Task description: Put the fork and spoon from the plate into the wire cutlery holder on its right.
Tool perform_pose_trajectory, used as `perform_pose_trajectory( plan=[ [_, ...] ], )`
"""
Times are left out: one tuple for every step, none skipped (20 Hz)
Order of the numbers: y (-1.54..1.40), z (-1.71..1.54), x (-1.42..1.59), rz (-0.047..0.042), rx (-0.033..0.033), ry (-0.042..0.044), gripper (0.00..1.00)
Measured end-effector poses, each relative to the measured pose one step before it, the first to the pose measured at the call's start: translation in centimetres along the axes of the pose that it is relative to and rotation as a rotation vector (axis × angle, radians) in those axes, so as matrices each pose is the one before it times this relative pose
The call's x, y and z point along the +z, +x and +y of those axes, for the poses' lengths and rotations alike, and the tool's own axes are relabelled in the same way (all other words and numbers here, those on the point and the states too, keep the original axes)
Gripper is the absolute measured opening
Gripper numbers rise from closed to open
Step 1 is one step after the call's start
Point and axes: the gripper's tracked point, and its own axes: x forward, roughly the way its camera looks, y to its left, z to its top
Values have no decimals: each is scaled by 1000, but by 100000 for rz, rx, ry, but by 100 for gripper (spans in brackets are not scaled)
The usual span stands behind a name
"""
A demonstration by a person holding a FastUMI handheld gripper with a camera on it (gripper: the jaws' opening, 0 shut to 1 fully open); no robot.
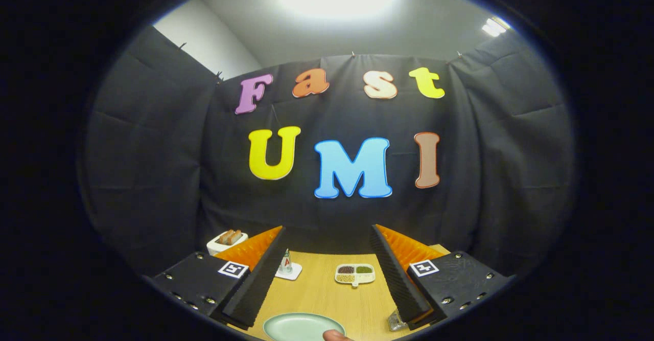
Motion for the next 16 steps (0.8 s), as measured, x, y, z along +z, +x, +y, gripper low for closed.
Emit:
perform_pose_trajectory(
  plan=[
    [-275,-94,-705,837,-595,337,99],
    [-638,-512,-1501,5468,-2363,-1052,99],
    [-566,-244,-1409,4753,-1320,-437,99],
    [-130,164,-889,3472,-902,-1441,99],
    [186,311,-57,737,702,-934,99],
    [386,661,398,-65,1330,-488,99],
    [217,402,-71,-144,1260,61,99],
    [-25,458,-7,165,1027,306,99],
    [50,306,-44,-25,479,-173,99],
    [-173,175,43,134,279,1,99],
    [-32,266,59,-280,433,261,99],
    [-270,366,44,-166,735,725,99],
    [-178,224,-157,49,297,318,99],
    [-264,278,-125,-98,745,304,99],
    [-224,234,28,-250,560,275,99],
    [-196,278,-166,6,555,104,99]
  ],
)
